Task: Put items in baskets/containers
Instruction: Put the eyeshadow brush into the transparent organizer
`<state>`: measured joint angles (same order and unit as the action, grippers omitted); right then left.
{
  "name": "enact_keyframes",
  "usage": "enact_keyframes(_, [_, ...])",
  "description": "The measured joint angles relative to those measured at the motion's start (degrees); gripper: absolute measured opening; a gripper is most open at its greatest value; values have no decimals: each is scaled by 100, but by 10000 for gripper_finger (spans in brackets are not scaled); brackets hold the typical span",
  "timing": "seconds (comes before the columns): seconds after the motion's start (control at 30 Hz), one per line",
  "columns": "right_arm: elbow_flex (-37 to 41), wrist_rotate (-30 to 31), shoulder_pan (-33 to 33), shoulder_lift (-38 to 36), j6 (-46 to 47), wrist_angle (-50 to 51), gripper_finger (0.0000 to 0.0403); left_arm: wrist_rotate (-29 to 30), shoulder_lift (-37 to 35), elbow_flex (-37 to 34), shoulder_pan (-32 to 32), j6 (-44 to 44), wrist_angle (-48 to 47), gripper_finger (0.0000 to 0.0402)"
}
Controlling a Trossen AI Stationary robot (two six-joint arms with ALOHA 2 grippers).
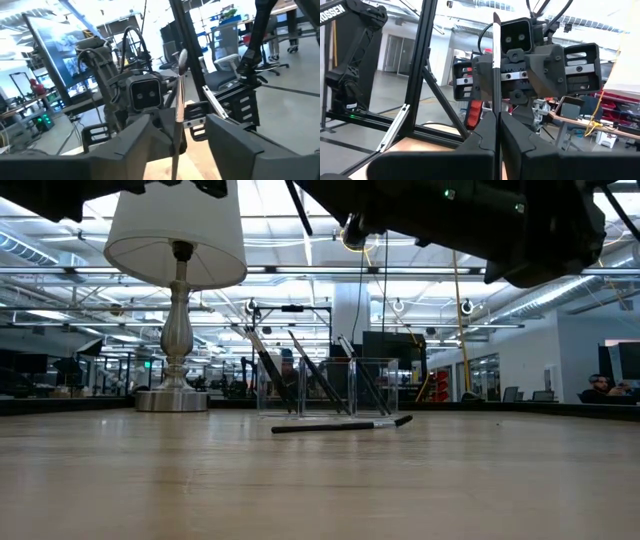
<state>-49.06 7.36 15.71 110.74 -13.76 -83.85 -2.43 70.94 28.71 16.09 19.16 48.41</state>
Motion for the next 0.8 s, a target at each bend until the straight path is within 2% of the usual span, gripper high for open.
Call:
enact_keyframes(0.1, [0, 2, -44, 0, 32, -13, 0, -46, 0, 0, -6, 3, 107, 215])
enact_keyframes(0.23, [0, 3, -87, 0, 105, 14, 0, -51, 0, 0, -6, 1, 253, 219])
enact_keyframes(0.8, [-107, 8, -246, -2, 127, 147, 0, -51, 0, 0, -172, -23, 422, 161])
